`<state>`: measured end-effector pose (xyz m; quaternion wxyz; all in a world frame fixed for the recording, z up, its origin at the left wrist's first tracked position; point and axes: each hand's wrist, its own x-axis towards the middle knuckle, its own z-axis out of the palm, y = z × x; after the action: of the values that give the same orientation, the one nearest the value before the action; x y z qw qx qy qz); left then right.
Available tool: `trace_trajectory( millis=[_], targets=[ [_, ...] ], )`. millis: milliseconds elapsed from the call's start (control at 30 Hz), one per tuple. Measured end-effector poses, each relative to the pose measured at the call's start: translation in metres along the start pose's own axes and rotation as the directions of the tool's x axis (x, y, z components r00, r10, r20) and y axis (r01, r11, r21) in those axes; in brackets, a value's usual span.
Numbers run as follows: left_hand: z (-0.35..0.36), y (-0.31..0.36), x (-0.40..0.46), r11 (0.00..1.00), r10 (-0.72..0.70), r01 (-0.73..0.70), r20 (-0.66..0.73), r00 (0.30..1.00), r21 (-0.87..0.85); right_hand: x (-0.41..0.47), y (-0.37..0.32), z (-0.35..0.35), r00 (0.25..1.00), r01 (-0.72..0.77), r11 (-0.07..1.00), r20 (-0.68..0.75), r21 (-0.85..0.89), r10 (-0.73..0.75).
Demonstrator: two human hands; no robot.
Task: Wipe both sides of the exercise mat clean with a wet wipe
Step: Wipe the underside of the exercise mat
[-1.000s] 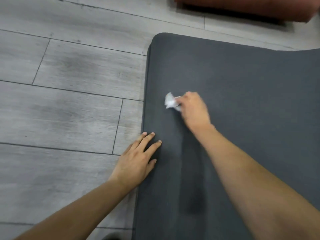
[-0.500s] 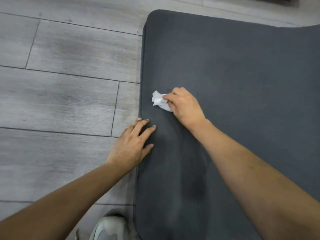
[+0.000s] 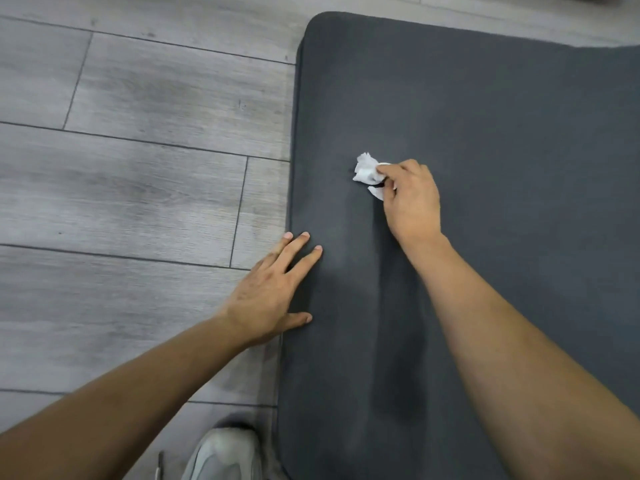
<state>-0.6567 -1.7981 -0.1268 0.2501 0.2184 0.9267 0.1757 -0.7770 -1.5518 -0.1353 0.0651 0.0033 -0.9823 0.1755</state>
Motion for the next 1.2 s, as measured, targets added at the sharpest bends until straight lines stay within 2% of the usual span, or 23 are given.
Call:
trace_trajectory(
  millis=[100, 133, 200, 233, 300, 367, 400, 433, 500, 567, 633, 667, 700, 767, 833, 900, 933, 1000, 1067, 1133, 1167, 1200],
  targets=[
    [-0.001, 0.001, 0.000, 1.000, 0.009, -0.009, -0.008, 1.000, -0.030, 0.009, -0.018, 0.001, 0.988, -0.154, 0.987, -0.013, 0.048, 0.155],
    [-0.001, 0.000, 0.001, 1.000, 0.000, 0.000, -0.023, 1.000, -0.026, 0.001, -0.036, 0.005, 0.990, -0.139, 0.987, -0.007, 0.084, 0.140],
    [-0.001, 0.000, -0.002, 0.999, -0.031, 0.031, -0.056, 0.998, -0.007, -0.031, -0.077, 0.015, 0.998, 0.055, 0.985, 0.030, 0.164, -0.060],
    [0.000, 0.000, -0.005, 0.999, -0.041, 0.041, -0.080, 0.996, 0.007, -0.049, -0.091, 0.019, 0.979, 0.186, 0.963, 0.049, 0.193, -0.198],
    [0.005, 0.001, -0.015, 0.999, -0.027, 0.033, -0.166, 0.986, 0.034, -0.073, -0.096, 0.017, 0.917, 0.330, 0.905, 0.136, 0.267, -0.374],
    [0.016, 0.003, -0.026, 0.999, 0.011, 0.002, -0.270, 0.963, 0.048, -0.063, -0.072, 0.009, 0.844, 0.473, 0.854, 0.169, 0.215, -0.510],
    [0.021, 0.004, -0.030, 0.998, 0.033, -0.015, -0.304, 0.952, 0.062, -0.054, -0.055, 0.006, 0.824, 0.516, 0.846, 0.192, 0.139, -0.534],
    [0.026, 0.005, -0.033, 0.997, 0.048, -0.026, -0.316, 0.948, 0.073, -0.042, -0.036, 0.003, 0.834, 0.521, 0.851, 0.176, 0.063, -0.524],
    [0.029, 0.004, -0.037, 0.996, 0.059, -0.038, -0.296, 0.953, 0.077, -0.024, 0.008, -0.008, 0.929, 0.362, 0.927, 0.111, -0.092, -0.352],
    [0.026, -0.002, -0.039, 0.996, 0.070, -0.054, -0.232, 0.970, 0.075, -0.024, 0.039, -0.020, 0.999, 0.032, 0.991, 0.021, -0.129, -0.030],
    [0.021, -0.008, -0.042, 0.994, 0.067, -0.054, -0.133, 0.989, 0.100, -0.034, 0.029, -0.021, 0.972, -0.231, 0.972, -0.044, -0.049, 0.229],
    [0.021, -0.009, -0.044, 0.993, 0.056, -0.045, -0.094, 0.994, 0.112, -0.041, 0.008, -0.019, 0.962, -0.264, 0.964, -0.063, 0.013, 0.265],
    [0.021, -0.009, -0.044, 0.991, 0.043, -0.034, -0.073, 0.996, 0.127, -0.051, -0.016, -0.012, 0.975, -0.203, 0.976, -0.070, 0.081, 0.209],
    [0.022, -0.007, -0.046, 0.982, 0.045, -0.028, -0.085, 0.995, 0.184, -0.082, -0.068, 0.005, 0.998, 0.063, 0.985, -0.041, 0.161, -0.057],
    [0.025, -0.005, -0.051, 0.966, 0.086, -0.045, -0.152, 0.985, 0.255, -0.108, -0.099, 0.009, 0.961, 0.252, 0.946, 0.063, 0.204, -0.270],
    [0.034, -0.004, -0.057, 0.943, 0.182, -0.101, -0.236, 0.955, 0.316, -0.104, -0.084, 0.005, 0.905, 0.369, 0.910, 0.149, 0.190, -0.398],
    [0.037, -0.004, -0.061, 0.937, 0.209, -0.113, -0.270, 0.940, 0.331, -0.094, -0.067, 0.001, 0.883, 0.422, 0.899, 0.168, 0.122, -0.437],
    [0.040, -0.002, -0.067, 0.941, 0.201, -0.105, -0.279, 0.939, 0.323, -0.072, -0.024, -0.009, 0.925, 0.363, 0.931, 0.134, -0.027, -0.356],
    [0.039, -0.001, -0.071, 0.949, 0.168, -0.097, -0.222, 0.960, 0.301, -0.061, 0.019, -0.025, 0.997, 0.071, 0.986, -0.007, -0.149, -0.073],
    [0.037, -0.002, -0.074, 0.951, 0.135, -0.088, -0.142, 0.981, 0.296, -0.067, 0.036, -0.032, 0.958, -0.273, 0.961, -0.104, -0.053, 0.267],
    [0.038, -0.003, -0.075, 0.949, 0.125, -0.084, -0.117, 0.985, 0.304, -0.072, 0.028, -0.030, 0.921, -0.376, 0.926, -0.109, 0.012, 0.375],
    [0.039, -0.003, -0.076, 0.946, 0.114, -0.077, -0.101, 0.988, 0.314, -0.080, 0.011, -0.023, 0.905, -0.406, 0.910, -0.099, 0.080, 0.413]
  ],
)
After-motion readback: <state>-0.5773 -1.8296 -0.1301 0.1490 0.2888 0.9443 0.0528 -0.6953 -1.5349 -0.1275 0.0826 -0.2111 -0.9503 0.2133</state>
